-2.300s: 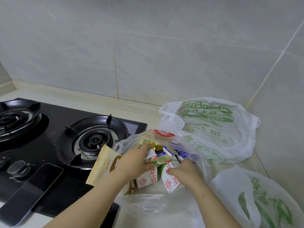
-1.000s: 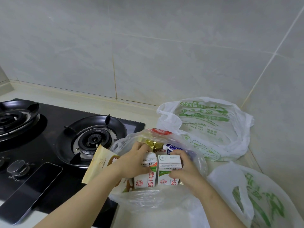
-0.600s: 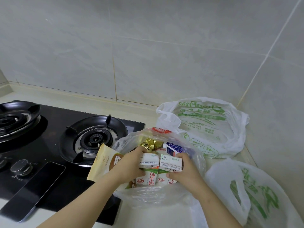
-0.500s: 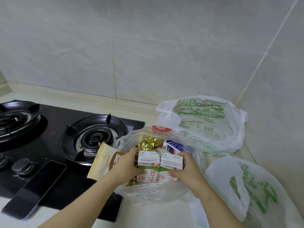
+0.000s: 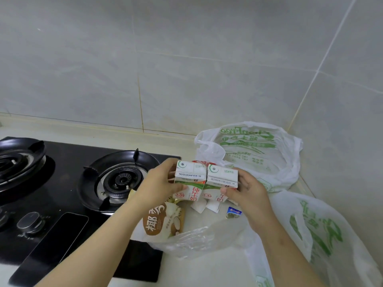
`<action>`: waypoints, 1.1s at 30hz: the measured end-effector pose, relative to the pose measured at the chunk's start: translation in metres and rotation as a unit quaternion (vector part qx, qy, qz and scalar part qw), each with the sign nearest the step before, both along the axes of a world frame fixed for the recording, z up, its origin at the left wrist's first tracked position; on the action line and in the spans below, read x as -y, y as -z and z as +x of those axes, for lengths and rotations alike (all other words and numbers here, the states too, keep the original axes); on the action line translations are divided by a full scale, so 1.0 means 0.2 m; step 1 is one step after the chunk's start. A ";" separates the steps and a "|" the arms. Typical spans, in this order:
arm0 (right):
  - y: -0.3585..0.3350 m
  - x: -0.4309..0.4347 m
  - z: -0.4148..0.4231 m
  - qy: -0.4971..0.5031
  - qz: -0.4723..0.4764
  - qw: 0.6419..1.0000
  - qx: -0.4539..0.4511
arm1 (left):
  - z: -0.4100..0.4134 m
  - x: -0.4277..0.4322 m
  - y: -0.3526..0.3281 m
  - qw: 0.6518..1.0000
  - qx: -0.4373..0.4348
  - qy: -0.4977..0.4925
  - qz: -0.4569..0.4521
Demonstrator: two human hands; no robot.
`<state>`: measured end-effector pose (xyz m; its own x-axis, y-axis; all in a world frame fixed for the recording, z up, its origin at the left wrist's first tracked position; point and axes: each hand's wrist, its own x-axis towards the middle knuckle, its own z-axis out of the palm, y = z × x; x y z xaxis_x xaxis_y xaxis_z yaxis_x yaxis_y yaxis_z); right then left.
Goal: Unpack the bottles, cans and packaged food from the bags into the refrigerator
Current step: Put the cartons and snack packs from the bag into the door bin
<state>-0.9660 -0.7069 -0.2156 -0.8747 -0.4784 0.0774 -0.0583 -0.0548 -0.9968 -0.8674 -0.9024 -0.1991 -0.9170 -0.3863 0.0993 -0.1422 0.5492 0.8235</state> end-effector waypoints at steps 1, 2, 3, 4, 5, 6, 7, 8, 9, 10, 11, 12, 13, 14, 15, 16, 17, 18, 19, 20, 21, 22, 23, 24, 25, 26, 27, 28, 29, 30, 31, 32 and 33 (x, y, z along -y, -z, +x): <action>-0.03 0.01 0.01 -0.005 -0.008 1.000 -0.008 | 0.01 0.02 -0.03 1.000 -0.006 0.003 -0.003; -0.06 0.02 0.03 -0.009 -0.017 1.000 -0.015 | 0.02 0.04 -0.06 1.000 -0.010 0.007 -0.005; -0.08 0.04 0.04 -0.013 -0.023 0.999 -0.021 | 0.04 0.05 -0.08 1.000 -0.014 0.010 -0.005; -0.10 0.05 0.06 -0.019 -0.028 0.999 -0.025 | 0.05 0.07 -0.10 1.000 -0.016 0.012 -0.004; -0.11 0.06 0.07 -0.025 -0.030 0.999 -0.027 | 0.07 0.08 -0.12 1.000 -0.017 0.013 -0.007; -0.12 0.08 0.08 -0.033 -0.030 0.999 -0.027 | 0.09 0.10 -0.13 1.000 -0.015 0.013 -0.009; -0.12 0.09 0.10 -0.042 -0.031 0.998 -0.026 | 0.12 0.11 -0.13 1.000 -0.012 0.011 -0.009; -0.13 0.11 0.11 -0.053 -0.031 0.998 -0.022 | 0.14 0.13 -0.14 1.000 -0.011 0.008 -0.005; -0.13 0.13 0.12 -0.065 -0.030 0.997 -0.016 | 0.17 0.14 -0.14 1.000 -0.009 0.001 -0.001; -0.13 0.14 0.13 -0.077 -0.030 0.997 -0.009 | 0.20 0.15 -0.15 1.000 -0.009 -0.007 0.003; -0.13 0.16 0.14 -0.089 -0.028 0.996 -0.005 | 0.23 0.16 -0.15 1.000 -0.009 -0.017 0.006; -0.13 0.18 0.15 -0.101 -0.026 0.995 -0.005 | 0.26 0.16 -0.16 1.000 -0.008 -0.027 0.011; -0.13 0.20 0.15 -0.114 -0.024 0.993 -0.008 | 0.30 0.15 -0.15 0.999 -0.008 -0.040 0.016; -0.13 0.21 0.16 -0.128 -0.022 0.992 -0.012 | 0.33 0.15 -0.15 0.998 -0.008 -0.055 0.022; -0.13 0.23 0.18 -0.144 -0.018 0.989 -0.017 | 0.38 0.14 -0.15 0.997 -0.009 -0.076 0.025; -0.13 0.25 0.18 -0.153 -0.015 0.988 -0.023 | 0.41 0.13 -0.15 0.996 -0.009 -0.088 0.027; -0.13 0.26 0.19 -0.166 -0.012 0.986 -0.027 | 0.45 0.12 -0.15 0.994 -0.012 -0.103 0.028; -0.13 0.27 0.20 -0.184 -0.011 0.982 -0.030 | 0.50 0.10 -0.15 0.992 -0.018 -0.123 0.029; -0.13 0.27 0.21 -0.204 -0.009 0.978 -0.032 | 0.54 0.08 -0.15 0.989 -0.022 -0.143 0.030; -0.13 0.28 0.22 -0.222 -0.006 0.974 -0.036 | 0.58 0.05 -0.15 0.986 -0.025 -0.161 0.032; -0.13 0.28 0.24 -0.239 -0.003 0.970 -0.040 | 0.63 0.02 -0.15 0.983 -0.025 -0.180 0.034; -0.13 0.28 0.25 -0.256 -0.001 0.966 -0.045 | 0.68 -0.01 -0.15 0.979 -0.026 -0.199 0.038; -0.14 0.28 0.28 -0.274 0.000 0.960 -0.050 | 0.73 -0.05 -0.14 0.974 -0.028 -0.220 0.043; -0.14 0.28 0.31 -0.293 0.002 0.955 -0.056 | 0.78 -0.09 -0.14 0.969 -0.034 -0.242 0.048; -0.14 0.28 0.34 -0.312 0.006 0.948 -0.062 | 0.84 -0.13 -0.14 0.962 -0.040 -0.265 0.053; -0.15 0.28 0.38 -0.334 0.009 0.940 -0.066 | 0.90 -0.18 -0.14 0.955 -0.047 -0.287 0.057; -0.15 0.28 0.42 -0.359 0.010 0.931 -0.068 | 0.96 -0.23 -0.14 0.948 -0.050 -0.310 0.057; -0.16 0.28 0.46 -0.387 0.009 0.920 -0.066 | 1.02 -0.29 -0.13 0.940 -0.053 -0.332 0.055; -0.16 0.28 0.51 -0.417 0.006 0.907 -0.063 | 1.09 -0.34 -0.13 0.932 -0.053 -0.355 0.053; -0.16 0.28 0.56 -0.445 0.004 0.893 -0.062 | 1.16 -0.40 -0.13 0.923 -0.053 -0.378 0.050; -0.16 0.28 0.61 -0.472 0.005 0.880 -0.062 | 1.23 -0.46 -0.12 0.913 -0.050 -0.401 0.048; -0.15 0.28 0.67 -0.496 0.008 0.866 -0.061 | 1.30 -0.52 -0.11 0.902 -0.048 -0.425 0.049; -0.15 0.28 0.73 -0.519 0.011 0.853 -0.059 | 1.37 -0.57 -0.11 0.891 -0.046 -0.449 0.053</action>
